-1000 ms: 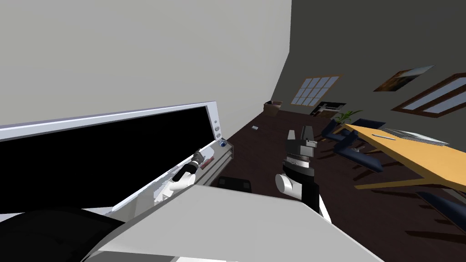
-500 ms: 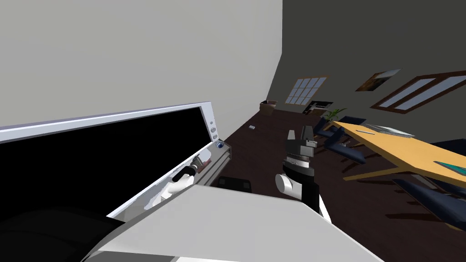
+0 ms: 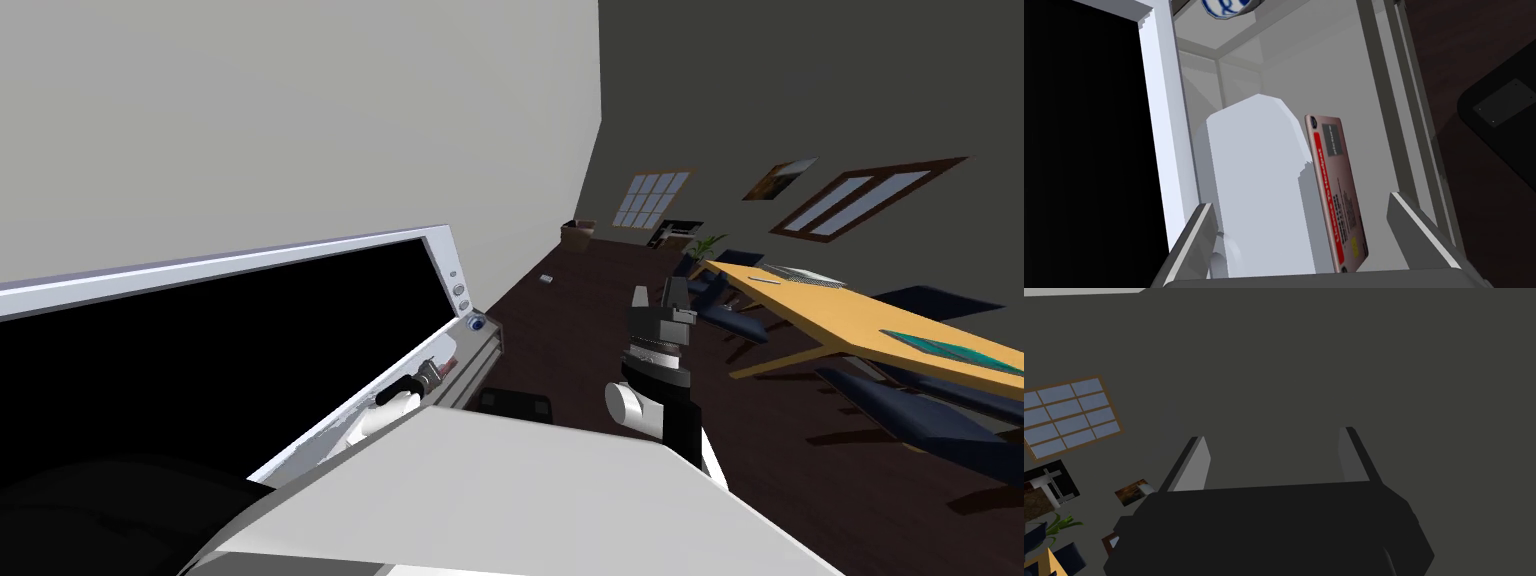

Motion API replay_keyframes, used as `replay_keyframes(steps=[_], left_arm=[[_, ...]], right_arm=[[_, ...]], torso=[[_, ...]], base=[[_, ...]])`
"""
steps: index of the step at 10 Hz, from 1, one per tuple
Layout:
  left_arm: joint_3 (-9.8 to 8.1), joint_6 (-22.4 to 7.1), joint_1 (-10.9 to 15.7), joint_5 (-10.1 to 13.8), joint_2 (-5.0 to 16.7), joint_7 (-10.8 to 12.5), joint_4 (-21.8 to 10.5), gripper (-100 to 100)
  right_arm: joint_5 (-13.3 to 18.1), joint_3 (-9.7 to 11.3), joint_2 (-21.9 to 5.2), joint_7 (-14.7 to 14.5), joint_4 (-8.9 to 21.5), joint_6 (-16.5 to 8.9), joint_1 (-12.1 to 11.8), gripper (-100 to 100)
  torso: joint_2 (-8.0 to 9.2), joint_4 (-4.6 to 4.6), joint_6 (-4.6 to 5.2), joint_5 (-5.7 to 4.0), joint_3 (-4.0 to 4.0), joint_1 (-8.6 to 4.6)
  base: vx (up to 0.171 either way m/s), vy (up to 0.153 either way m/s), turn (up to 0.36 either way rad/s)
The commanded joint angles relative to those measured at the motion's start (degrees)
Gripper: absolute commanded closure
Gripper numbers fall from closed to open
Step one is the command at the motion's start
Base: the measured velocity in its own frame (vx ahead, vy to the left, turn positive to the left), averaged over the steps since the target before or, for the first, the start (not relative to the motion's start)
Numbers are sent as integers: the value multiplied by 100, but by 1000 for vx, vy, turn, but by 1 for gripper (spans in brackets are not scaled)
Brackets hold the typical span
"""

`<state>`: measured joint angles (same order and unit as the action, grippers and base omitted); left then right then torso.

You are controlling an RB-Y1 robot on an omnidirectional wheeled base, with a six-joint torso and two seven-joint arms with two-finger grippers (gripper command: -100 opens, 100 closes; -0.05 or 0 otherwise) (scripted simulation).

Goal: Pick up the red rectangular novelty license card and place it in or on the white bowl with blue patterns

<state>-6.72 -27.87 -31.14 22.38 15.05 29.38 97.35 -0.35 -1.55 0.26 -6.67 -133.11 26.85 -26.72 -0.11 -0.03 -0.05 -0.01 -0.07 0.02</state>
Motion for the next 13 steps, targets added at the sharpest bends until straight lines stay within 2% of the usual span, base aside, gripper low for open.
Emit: replay_keyframes(steps=[1,2,3,4,7,8,9,10,11,12,13], left_arm=[[-4,-193,28,197,93,183,-286,-100],[-4,-193,28,197,93,183,-328,-100],[-13,-395,30,353,159,339,-489,-100],[-13,-395,30,353,159,339,-536,-100],[-21,-916,49,825,375,758,-1119,-100],[-21,-916,49,825,375,758,-1119,-100],[-18,-1060,58,978,452,878,-1295,-100],[-18,-1060,58,978,452,878,-1295,-100],[-13,-1190,68,1128,533,989,-1460,-100],[-13,-1190,68,1128,533,989,-1460,-100],[-7,-1306,79,1272,615,1090,-1614,-100]], right_arm=[[0,0,0,0,0,0,0,0],[0,0,0,0,0,0,0,0],[0,0,0,0,0,0,0,0],[0,0,0,0,0,0,0,0],[0,0,0,0,0,0,0,0],[0,0,0,0,0,0,0,0],[0,-1,0,0,0,0,-1,0],[0,0,0,0,0,0,0,0],[0,0,0,0,0,0,0,0],[0,0,0,0,0,0,0,0],[0,0,0,0,0,0,0,0]], torso=[[0,0,0,0,0,0],[-1,0,3,0,0,0],[0,0,0,0,0,-1],[-1,0,2,0,0,1],[-7,-1,2,1,-3,6],[-9,-2,1,3,-5,12],[-5,-1,-2,2,-3,10],[-3,0,1,1,-2,7],[1,0,-1,1,0,4],[2,1,0,0,1,4],[4,1,-1,1,2,3]], base=[[46,8,-159],[40,9,-80],[45,11,-122],[38,19,-81],[60,29,-194],[52,41,-48],[46,29,-101],[35,25,-61],[36,25,-108],[26,23,-55],[35,28,-103]])
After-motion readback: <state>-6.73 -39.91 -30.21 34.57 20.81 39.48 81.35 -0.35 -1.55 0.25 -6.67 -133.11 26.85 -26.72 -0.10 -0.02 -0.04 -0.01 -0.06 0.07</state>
